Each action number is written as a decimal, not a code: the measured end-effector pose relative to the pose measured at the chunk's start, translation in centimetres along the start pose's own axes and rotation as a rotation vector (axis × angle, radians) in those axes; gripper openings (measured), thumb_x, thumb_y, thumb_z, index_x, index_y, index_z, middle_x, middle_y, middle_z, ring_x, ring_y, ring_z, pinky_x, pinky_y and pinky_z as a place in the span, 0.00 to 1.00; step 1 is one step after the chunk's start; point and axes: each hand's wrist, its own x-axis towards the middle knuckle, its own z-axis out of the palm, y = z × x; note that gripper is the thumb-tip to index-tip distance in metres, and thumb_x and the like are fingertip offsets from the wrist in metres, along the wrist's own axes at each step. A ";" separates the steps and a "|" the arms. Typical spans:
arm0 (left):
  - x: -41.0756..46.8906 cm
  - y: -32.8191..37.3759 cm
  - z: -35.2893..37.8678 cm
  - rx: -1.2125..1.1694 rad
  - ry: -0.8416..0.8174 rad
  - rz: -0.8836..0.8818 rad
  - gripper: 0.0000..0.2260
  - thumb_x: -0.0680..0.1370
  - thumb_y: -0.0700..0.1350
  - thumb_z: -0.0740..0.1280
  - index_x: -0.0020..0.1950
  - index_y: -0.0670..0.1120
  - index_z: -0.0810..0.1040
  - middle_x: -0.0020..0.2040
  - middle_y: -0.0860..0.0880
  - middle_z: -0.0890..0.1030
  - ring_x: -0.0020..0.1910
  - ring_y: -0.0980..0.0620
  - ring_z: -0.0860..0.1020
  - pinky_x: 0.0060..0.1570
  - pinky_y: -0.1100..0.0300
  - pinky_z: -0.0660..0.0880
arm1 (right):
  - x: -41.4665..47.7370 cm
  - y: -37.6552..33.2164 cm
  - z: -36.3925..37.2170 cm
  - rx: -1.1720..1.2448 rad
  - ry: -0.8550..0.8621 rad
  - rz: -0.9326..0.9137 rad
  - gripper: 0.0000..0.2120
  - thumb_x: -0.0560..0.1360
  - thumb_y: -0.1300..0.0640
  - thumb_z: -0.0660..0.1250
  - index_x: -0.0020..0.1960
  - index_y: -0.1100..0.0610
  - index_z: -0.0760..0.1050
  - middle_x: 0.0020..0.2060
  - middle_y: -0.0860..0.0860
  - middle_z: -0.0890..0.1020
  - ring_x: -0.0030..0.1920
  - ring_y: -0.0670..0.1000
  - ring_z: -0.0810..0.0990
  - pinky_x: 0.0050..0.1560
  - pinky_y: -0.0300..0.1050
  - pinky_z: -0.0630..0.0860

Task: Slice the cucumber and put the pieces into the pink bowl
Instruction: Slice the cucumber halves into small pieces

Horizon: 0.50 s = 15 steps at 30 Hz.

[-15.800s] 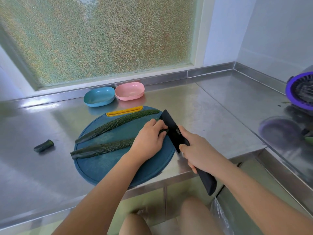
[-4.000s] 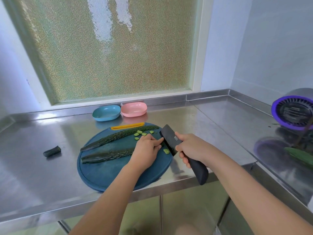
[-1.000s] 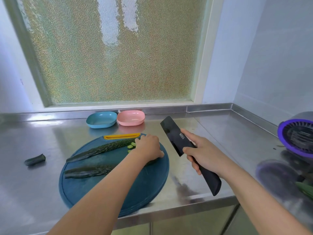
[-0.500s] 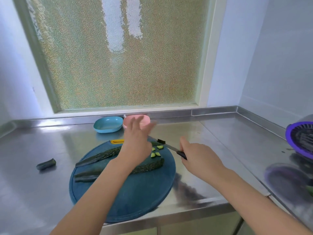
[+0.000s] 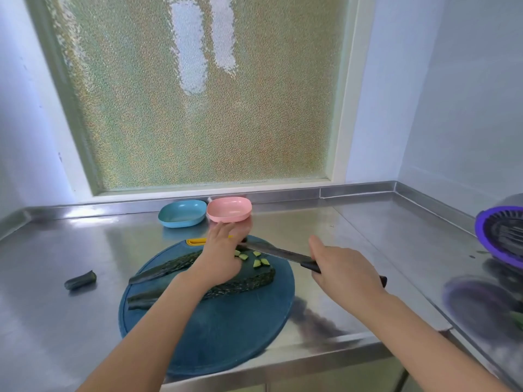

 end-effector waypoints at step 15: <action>-3.4 2.0 1.0 -0.224 0.252 -0.059 0.24 0.73 0.52 0.70 0.65 0.47 0.67 0.59 0.48 0.69 0.60 0.49 0.69 0.60 0.57 0.67 | -2.5 -1.0 1.0 0.210 -0.073 0.033 0.07 0.80 0.58 0.58 0.56 0.50 0.70 0.36 0.47 0.75 0.34 0.50 0.73 0.28 0.39 0.64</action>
